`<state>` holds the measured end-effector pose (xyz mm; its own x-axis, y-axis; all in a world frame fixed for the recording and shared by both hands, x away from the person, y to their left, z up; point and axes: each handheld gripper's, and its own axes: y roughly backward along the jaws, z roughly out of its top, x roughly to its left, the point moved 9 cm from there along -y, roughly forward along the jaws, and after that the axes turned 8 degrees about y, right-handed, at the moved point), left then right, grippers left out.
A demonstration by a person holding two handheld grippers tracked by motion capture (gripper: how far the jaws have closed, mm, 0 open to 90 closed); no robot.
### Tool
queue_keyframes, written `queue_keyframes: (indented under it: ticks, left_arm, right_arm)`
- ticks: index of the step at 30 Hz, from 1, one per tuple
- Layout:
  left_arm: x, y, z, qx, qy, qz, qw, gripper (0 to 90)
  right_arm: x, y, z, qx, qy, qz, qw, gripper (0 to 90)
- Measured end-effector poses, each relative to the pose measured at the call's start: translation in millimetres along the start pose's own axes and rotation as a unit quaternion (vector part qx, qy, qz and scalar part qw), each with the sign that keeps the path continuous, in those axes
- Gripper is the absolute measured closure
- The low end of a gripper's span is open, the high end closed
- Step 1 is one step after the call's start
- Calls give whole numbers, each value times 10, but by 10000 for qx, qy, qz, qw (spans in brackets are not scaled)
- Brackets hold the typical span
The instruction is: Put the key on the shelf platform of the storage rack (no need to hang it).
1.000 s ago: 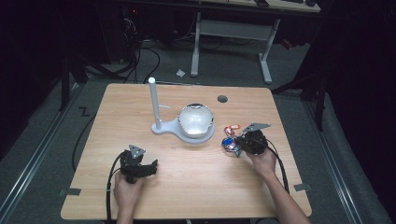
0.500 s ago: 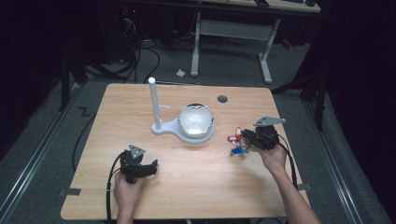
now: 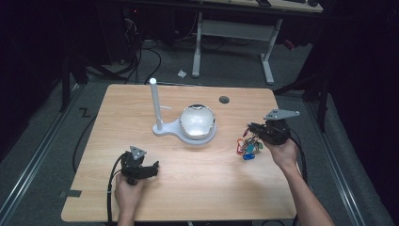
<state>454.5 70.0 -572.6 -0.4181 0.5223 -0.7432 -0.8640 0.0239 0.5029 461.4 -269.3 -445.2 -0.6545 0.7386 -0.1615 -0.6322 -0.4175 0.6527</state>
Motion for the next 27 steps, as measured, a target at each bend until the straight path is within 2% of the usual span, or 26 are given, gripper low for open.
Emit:
queue_keyframes:
  ticks: [8,16,27]
  left_arm:
    - [0,0,0,-2,9,7,10000,150]
    - [0,0,0,-2,3,3,10000,150]
    - [0,0,0,-2,-2,1,10000,150]
  right_arm:
    - [27,159,162,-63,118,110,9998,856]
    - [48,336,362,-327,164,206,9991,856]
    - [131,443,665,-519,341,310,9976,856]
